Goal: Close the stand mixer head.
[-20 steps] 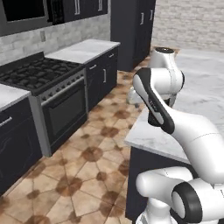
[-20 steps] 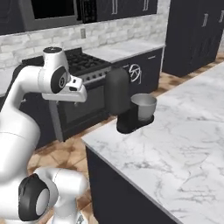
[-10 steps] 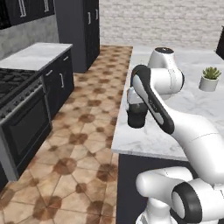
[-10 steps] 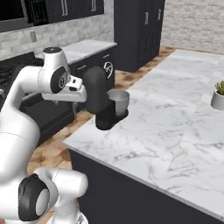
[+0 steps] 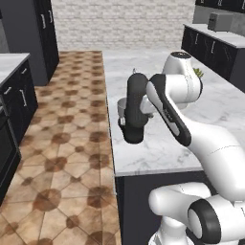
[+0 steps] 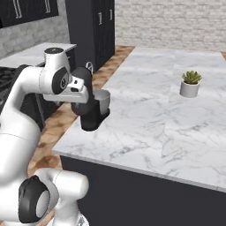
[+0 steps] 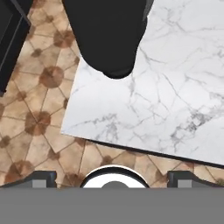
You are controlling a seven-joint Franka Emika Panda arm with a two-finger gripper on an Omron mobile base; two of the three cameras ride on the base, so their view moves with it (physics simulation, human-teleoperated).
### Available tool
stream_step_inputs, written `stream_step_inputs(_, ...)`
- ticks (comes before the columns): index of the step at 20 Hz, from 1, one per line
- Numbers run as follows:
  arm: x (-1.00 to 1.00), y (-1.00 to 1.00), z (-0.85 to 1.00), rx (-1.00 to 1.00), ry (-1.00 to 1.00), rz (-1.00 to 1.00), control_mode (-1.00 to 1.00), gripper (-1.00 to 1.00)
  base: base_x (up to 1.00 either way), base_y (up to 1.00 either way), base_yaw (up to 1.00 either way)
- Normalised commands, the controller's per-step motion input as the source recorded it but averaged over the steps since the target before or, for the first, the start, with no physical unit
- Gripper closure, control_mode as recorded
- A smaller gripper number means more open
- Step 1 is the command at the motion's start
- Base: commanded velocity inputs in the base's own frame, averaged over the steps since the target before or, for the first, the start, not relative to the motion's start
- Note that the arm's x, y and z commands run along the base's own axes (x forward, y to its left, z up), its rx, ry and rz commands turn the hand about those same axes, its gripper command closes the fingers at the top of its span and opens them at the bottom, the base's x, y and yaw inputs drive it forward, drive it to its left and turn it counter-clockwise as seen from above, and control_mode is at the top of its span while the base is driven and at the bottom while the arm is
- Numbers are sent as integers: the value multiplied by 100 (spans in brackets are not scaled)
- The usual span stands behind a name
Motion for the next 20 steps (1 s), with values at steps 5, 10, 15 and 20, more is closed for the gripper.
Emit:
stream_step_inputs(5, 0, 49, 0, 9, -1, -35, -100, -100, 0, 0, 0)
stream_step_inputs(10, 9, 51, 0, 7, -3, -29, -100, -100, 0, 0, 0)
stream_step_inputs(15, 54, -8, 2, 10, -1, -8, -100, -100, 0, 0, 0)
stream_step_inputs(20, 88, -28, 1, 13, 0, 3, -100, -100, 0, 0, 0)
